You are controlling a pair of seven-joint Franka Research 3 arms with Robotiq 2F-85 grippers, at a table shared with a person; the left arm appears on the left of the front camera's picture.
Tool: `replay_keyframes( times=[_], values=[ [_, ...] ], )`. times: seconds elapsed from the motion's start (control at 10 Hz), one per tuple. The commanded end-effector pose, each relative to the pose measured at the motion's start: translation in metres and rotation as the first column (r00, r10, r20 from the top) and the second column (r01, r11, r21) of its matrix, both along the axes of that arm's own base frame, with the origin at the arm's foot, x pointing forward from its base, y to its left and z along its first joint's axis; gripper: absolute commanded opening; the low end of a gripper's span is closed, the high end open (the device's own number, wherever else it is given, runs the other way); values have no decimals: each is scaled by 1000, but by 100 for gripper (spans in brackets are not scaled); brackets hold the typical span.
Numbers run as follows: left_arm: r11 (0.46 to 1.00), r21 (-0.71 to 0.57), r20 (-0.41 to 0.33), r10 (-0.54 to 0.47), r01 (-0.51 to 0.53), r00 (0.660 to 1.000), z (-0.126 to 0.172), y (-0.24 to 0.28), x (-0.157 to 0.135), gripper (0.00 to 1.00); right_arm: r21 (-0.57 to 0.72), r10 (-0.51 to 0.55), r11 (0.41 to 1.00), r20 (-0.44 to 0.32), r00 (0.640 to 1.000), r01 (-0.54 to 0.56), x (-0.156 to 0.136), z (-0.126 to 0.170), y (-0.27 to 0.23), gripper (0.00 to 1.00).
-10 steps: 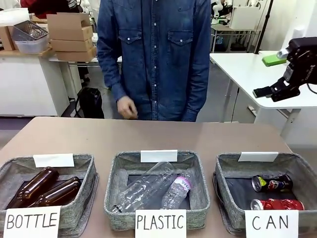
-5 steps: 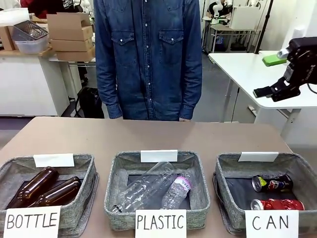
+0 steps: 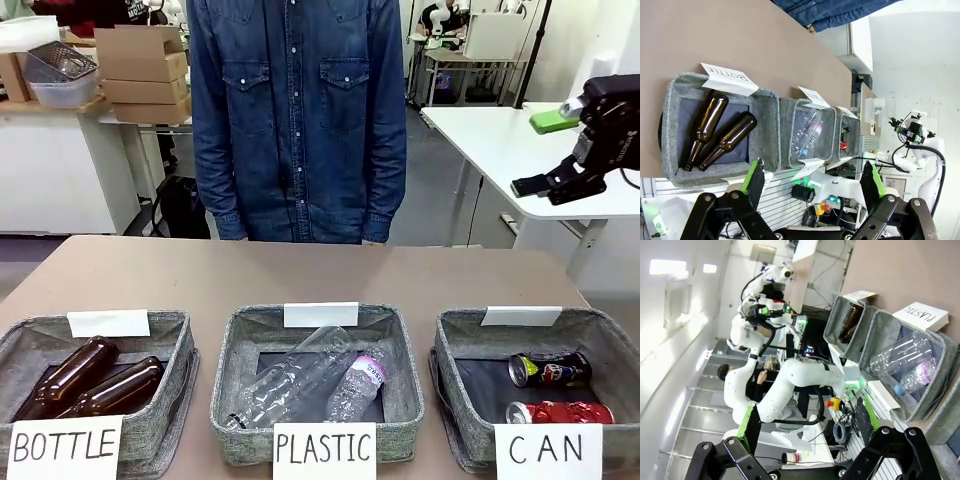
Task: Sort the can waste into the basket.
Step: Pick up the can waste from the table and place it in the right Fabric basket.
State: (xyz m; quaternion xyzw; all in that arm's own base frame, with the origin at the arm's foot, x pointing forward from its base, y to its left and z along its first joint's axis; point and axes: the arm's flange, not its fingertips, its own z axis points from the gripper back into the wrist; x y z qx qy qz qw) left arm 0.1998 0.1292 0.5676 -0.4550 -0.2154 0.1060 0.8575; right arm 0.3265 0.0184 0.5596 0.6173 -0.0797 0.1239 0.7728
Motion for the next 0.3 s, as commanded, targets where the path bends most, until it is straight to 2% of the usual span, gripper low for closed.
replay_keyframes(
  times=[0.0, 0.2],
  values=[
    [1000, -10, 15, -13, 13, 1000, 0, 2, -1, 100, -10, 12, 1000, 14, 1000, -12, -1, -1, -1, 100],
    [1000, -10, 15, -13, 13, 1000, 0, 2, -1, 100, -10, 12, 1000, 14, 1000, -12, -1, -1, -1, 100]
  ],
)
